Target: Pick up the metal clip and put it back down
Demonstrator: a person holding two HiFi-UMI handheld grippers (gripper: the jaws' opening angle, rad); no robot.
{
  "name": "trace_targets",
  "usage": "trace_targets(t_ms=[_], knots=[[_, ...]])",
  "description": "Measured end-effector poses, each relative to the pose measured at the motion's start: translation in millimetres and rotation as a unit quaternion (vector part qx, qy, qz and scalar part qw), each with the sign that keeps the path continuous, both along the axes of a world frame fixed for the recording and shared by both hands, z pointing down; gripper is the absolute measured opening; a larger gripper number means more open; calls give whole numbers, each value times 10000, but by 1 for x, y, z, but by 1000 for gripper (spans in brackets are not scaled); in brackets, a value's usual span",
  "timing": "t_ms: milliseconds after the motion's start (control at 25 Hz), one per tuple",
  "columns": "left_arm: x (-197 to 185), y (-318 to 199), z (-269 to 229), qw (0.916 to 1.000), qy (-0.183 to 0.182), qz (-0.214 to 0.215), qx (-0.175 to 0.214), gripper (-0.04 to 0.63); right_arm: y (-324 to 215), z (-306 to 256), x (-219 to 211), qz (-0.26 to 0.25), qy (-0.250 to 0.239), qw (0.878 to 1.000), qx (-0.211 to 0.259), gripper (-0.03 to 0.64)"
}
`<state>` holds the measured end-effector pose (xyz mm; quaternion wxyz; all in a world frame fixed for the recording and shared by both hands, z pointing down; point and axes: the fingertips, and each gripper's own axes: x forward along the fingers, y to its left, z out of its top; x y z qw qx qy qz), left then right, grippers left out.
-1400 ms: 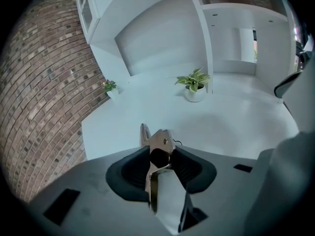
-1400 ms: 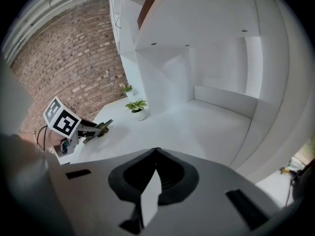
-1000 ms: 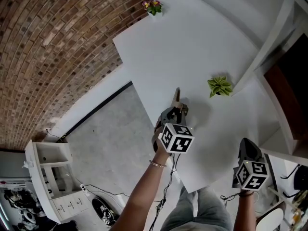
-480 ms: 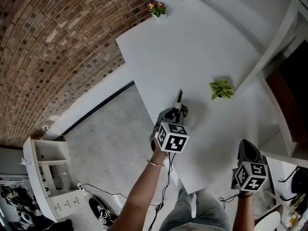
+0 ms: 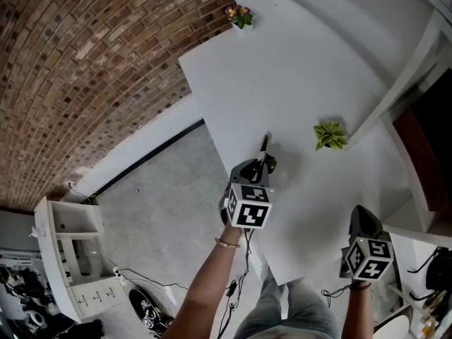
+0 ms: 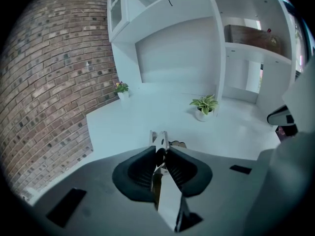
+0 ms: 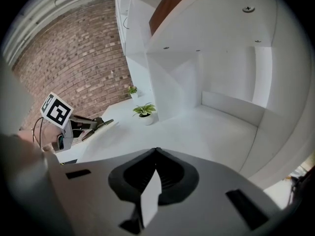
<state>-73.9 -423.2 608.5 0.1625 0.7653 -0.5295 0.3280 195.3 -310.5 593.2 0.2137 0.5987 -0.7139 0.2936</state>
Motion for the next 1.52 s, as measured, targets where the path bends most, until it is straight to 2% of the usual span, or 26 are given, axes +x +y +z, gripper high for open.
trace_targets(t_ms=[360, 520, 800, 1120, 1360, 1520], knots=[[-13, 11, -49, 9973, 590, -288, 328, 61, -5, -23, -11, -59, 13, 9998, 184, 2], [-20, 21, -74, 9931, 964, -435, 499, 60, -6, -39, -16, -82, 14, 9994, 330, 2], [-35, 56, -119, 9802, 1681, -737, 738, 58, -4, -83, -43, -250, -1, 9972, 707, 2], [-44, 116, -148, 9587, 2524, -1006, 842, 55, 25, -121, -82, -590, -138, 9934, 979, 2], [-54, 160, -159, 9465, 2881, -1136, 905, 54, 55, -146, -93, -681, -54, 9906, 1186, 2], [-57, 176, -166, 9456, 2912, -1091, 959, 54, 70, -155, -87, -587, 27, 9902, 1267, 2]])
